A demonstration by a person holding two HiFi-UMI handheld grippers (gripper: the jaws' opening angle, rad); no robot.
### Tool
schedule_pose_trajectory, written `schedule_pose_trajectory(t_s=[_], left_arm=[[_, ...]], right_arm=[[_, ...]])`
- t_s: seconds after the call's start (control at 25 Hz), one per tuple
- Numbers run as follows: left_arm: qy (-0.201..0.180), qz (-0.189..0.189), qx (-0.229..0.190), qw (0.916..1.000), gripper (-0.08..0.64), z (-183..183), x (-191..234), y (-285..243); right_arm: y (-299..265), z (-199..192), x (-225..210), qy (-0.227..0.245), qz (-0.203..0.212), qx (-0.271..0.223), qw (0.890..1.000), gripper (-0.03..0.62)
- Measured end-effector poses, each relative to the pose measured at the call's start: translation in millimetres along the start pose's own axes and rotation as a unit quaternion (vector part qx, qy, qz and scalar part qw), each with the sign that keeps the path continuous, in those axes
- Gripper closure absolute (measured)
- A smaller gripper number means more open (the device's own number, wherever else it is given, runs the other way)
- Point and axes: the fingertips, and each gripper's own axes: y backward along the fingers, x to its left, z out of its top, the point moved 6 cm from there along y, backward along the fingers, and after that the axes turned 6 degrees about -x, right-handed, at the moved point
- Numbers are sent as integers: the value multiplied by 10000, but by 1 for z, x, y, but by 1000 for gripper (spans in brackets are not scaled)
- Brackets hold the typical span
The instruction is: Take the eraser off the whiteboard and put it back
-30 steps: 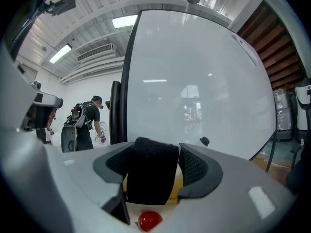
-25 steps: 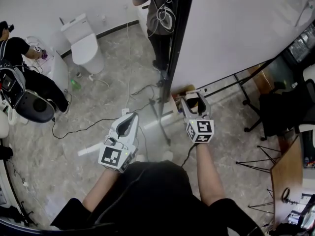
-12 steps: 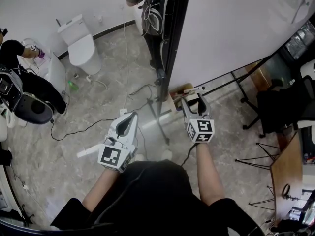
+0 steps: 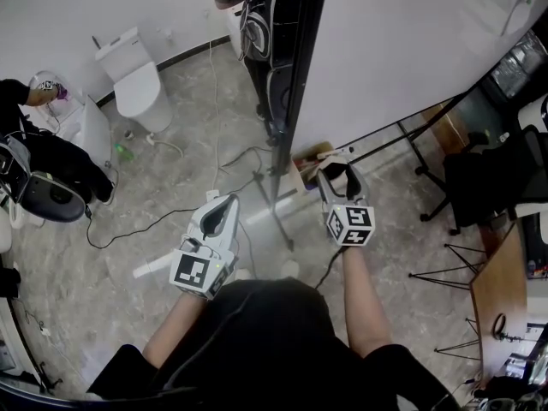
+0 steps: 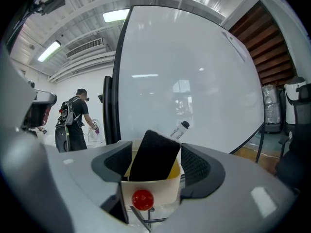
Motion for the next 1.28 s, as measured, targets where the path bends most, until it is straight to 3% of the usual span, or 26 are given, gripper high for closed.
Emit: schedule_pose_trajectory(t_s=[0.8,1.12,1.28], left_arm=[[10,-255,-70,9996,555,2,0,1],[-60,-586,-78,9982,555,0,-10,-7],[-37,-762,-84,9970,555,-2,-19,-12]], right_arm=[[42,20,5,-20,-307,-249,9992,272],[93,48,25,79,-373,-562,9977,532],[117,62,39,238,-263,-643,9973,574]])
